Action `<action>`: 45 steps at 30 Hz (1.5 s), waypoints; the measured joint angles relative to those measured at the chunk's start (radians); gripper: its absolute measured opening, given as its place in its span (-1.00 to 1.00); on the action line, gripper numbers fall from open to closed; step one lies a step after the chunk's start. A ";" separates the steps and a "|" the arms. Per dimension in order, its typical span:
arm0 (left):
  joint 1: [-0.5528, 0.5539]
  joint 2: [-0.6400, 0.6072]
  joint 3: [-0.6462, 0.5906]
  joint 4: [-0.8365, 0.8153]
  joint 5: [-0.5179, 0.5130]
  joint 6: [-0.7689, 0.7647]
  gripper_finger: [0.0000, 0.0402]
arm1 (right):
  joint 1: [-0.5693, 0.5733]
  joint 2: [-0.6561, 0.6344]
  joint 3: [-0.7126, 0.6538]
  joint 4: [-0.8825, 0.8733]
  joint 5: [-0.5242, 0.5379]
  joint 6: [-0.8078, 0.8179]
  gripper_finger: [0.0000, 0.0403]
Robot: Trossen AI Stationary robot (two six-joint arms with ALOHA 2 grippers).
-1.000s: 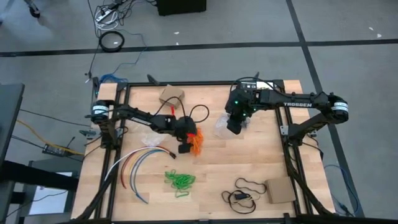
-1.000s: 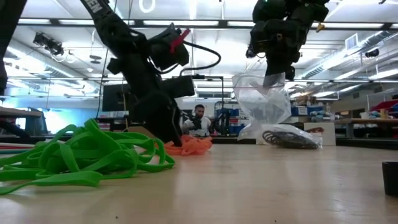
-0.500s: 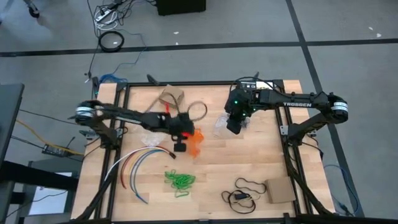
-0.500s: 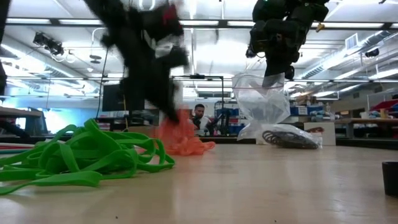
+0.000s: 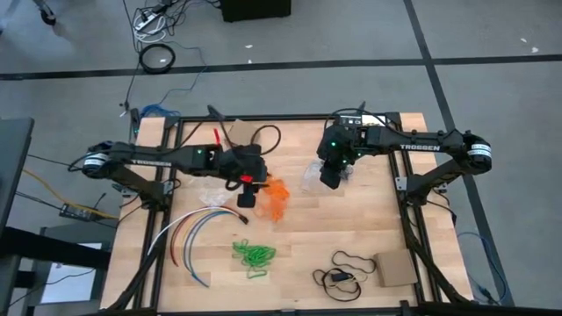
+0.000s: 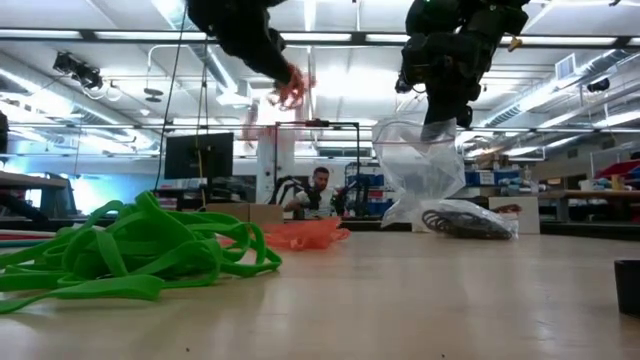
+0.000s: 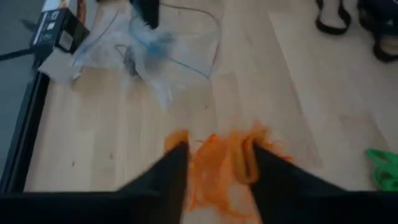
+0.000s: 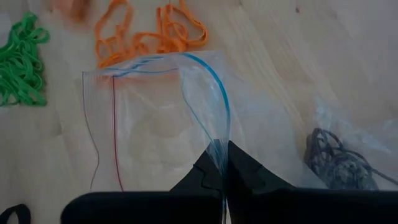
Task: Sort rubber bands
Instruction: Put the orange rubber band into the transparent zip bag
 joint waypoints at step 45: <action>0.124 0.209 -0.312 0.186 0.038 0.106 -0.96 | 0.003 0.000 0.000 0.027 -0.001 0.000 -1.00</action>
